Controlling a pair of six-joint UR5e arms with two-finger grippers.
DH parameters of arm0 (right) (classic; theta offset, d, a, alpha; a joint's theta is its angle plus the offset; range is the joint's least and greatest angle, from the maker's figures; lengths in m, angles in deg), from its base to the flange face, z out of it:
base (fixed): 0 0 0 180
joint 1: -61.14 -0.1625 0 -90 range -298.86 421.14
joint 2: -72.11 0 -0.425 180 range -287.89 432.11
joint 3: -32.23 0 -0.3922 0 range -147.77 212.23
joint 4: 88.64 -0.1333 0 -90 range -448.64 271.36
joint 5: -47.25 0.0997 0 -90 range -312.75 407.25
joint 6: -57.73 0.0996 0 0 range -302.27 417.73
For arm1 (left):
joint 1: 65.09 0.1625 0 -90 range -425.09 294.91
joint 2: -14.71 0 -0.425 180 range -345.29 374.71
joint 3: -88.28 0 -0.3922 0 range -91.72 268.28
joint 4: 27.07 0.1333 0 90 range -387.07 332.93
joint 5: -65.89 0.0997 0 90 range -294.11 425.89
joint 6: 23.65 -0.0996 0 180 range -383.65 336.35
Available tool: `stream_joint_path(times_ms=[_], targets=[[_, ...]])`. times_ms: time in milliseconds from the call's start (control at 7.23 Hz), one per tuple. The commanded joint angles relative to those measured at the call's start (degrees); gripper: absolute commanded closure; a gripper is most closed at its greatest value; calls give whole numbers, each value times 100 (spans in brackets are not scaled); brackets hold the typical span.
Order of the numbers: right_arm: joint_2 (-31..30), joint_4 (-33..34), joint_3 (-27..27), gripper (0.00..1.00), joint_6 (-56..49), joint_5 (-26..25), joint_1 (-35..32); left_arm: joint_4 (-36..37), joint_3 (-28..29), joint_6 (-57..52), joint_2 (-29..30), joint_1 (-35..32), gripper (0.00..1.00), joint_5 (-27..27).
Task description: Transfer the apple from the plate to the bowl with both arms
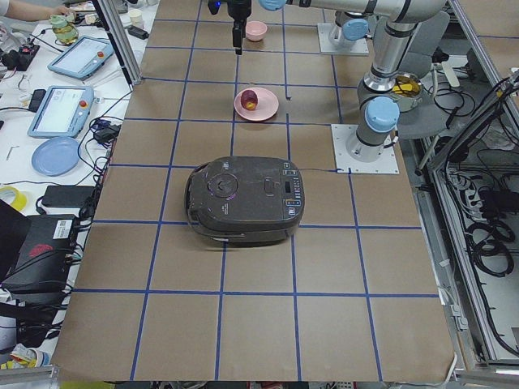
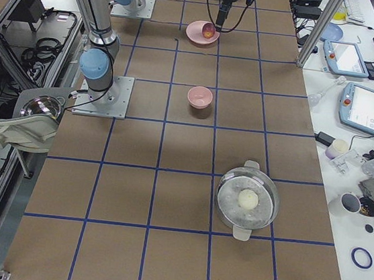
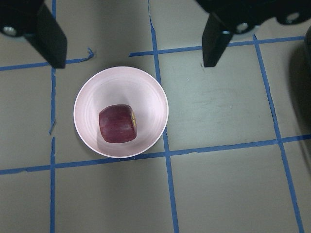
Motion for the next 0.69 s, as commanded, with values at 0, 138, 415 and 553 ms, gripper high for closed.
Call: stream_joint_path(times_ms=[0,138,415,553], targets=[[2,3,-7,0,-2,-7,0,283,-49,-50,53,-7,0,53],[2,3,-15,0,-2,2,0,364,-197,45,62,-7,0,9],[2,11,-7,0,-11,-7,0,382,-269,28,19,-15,0,27],[2,11,-7,0,-11,2,0,382,-260,28,27,-15,0,9]])
